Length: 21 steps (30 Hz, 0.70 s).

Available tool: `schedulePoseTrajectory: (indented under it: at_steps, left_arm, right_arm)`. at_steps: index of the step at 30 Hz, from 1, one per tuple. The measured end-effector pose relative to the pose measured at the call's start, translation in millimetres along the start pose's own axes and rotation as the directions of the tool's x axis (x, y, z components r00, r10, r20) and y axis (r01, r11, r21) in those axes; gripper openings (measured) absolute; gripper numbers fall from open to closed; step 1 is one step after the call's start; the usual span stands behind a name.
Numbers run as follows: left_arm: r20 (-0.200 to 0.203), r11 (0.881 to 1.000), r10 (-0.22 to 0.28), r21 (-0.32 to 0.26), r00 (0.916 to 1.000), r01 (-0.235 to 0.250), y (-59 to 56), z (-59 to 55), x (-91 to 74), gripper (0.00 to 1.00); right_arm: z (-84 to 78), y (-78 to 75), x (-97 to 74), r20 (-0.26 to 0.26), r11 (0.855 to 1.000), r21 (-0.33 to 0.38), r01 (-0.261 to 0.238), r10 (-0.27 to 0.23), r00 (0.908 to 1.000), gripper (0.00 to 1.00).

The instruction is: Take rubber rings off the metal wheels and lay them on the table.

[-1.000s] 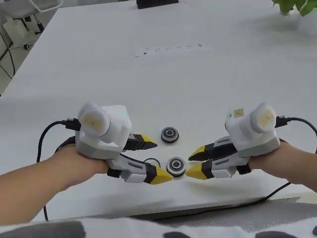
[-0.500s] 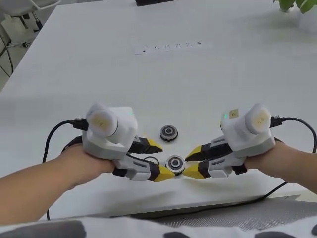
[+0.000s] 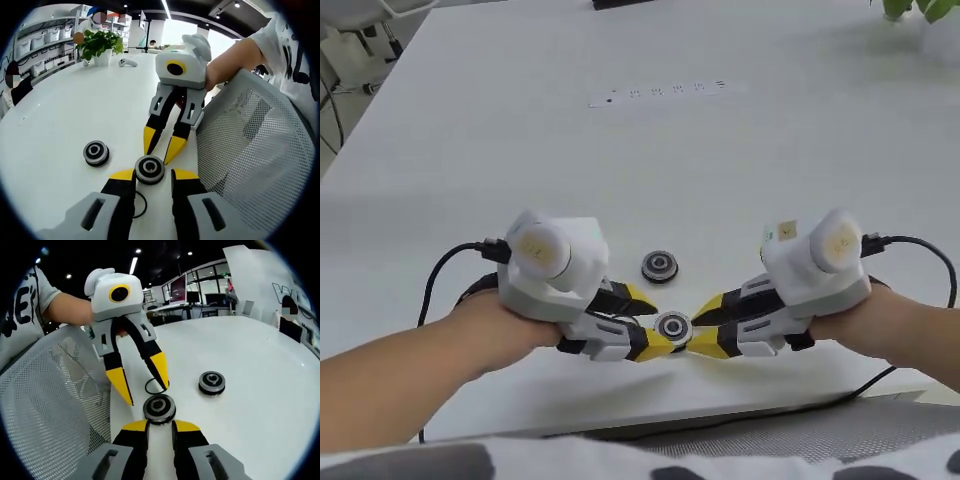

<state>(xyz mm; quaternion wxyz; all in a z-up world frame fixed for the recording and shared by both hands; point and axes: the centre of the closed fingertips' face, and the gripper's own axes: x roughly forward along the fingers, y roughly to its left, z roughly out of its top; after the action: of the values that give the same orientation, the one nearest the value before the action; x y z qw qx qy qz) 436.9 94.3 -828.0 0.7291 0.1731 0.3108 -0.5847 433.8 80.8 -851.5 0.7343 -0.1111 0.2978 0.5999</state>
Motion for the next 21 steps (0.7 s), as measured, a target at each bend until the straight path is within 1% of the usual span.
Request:
schedulePoseTrajectory:
  at_steps: [4, 12, 15, 18, 21]
  left_arm:
    - [-0.003, 1.0, 0.001, 0.003, 1.0, -0.001, -0.3, -0.7, 2.8, 0.21]
    - [-0.01, 1.0, 0.01, 0.029, 0.9999, -0.01, -0.4, -0.6, 7.2, 0.14]
    - [-0.014, 0.999, 0.013, 0.036, 0.9998, -0.013, -0.6, -1.4, 9.0, 0.13]
    - [-0.01, 0.999, 0.021, 0.038, 0.9997, -0.02, 0.8, -0.1, 9.6, 0.12]
    - [-0.008, 0.998, 0.043, 0.048, 0.999, -0.043, 3.6, 0.0, 9.7, 0.1]
  right_arm:
    - [-0.5, 0.1, 0.5, -0.002, 1.0, -0.008, 0.0, 0.0, 1.0, 0.14]
    - [-0.9, -0.2, 0.9, -0.003, 1.0, -0.01, 0.001, -0.002, 1.0, 0.14]
    - [-0.7, -0.3, 0.9, -0.004, 1.0, -0.012, 0.003, -0.003, 1.0, 0.14]
    - [-0.6, -0.4, 1.0, -0.003, 1.0, -0.013, 0.003, -0.003, 1.0, 0.14]
    - [-0.5, -0.4, 1.2, -0.003, 1.0, -0.015, 0.004, -0.005, 1.0, 0.14]
